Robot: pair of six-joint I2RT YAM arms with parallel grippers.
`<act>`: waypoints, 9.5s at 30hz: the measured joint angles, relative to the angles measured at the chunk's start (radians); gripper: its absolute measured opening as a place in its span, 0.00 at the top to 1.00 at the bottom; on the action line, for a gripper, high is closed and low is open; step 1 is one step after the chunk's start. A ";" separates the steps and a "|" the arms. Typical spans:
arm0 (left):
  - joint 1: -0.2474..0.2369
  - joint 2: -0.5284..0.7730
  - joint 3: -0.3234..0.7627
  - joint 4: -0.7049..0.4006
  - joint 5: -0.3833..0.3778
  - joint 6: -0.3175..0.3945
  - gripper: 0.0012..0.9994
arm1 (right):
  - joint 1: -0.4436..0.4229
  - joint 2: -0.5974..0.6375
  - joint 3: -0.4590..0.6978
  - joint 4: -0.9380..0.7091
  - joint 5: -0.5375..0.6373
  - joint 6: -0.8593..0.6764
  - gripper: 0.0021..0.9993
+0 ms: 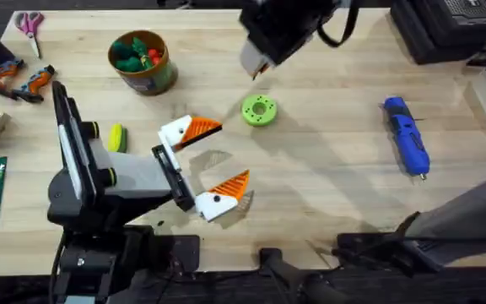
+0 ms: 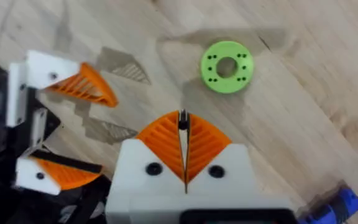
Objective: Pick up the gripper from the table and insert it into the empty holder that is missing its gripper. Then pick up a screw, insert it into the mounting hole, and use the screwdriver to tighten it. Finally, clean up the table by picking up the vegetable and placing it into the bucket.
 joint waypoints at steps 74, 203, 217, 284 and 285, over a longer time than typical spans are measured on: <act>0.000 0.000 0.000 0.000 0.000 -0.007 0.01 | 0.332 0.138 0.077 0.109 -0.004 0.046 1.00; 0.001 0.002 0.000 -0.001 0.003 -0.006 0.01 | 0.343 0.183 0.129 0.073 0.003 0.046 1.00; 0.001 0.002 0.000 -0.001 0.003 -0.007 0.01 | 0.343 0.183 0.133 0.055 0.003 0.046 1.00; 0.001 0.002 0.000 -0.001 0.006 -0.004 0.01 | 0.342 0.219 0.196 -0.008 0.004 0.046 1.00; 0.001 0.002 0.000 -0.001 0.006 -0.004 0.01 | 0.342 0.221 0.196 -0.008 0.004 0.046 1.00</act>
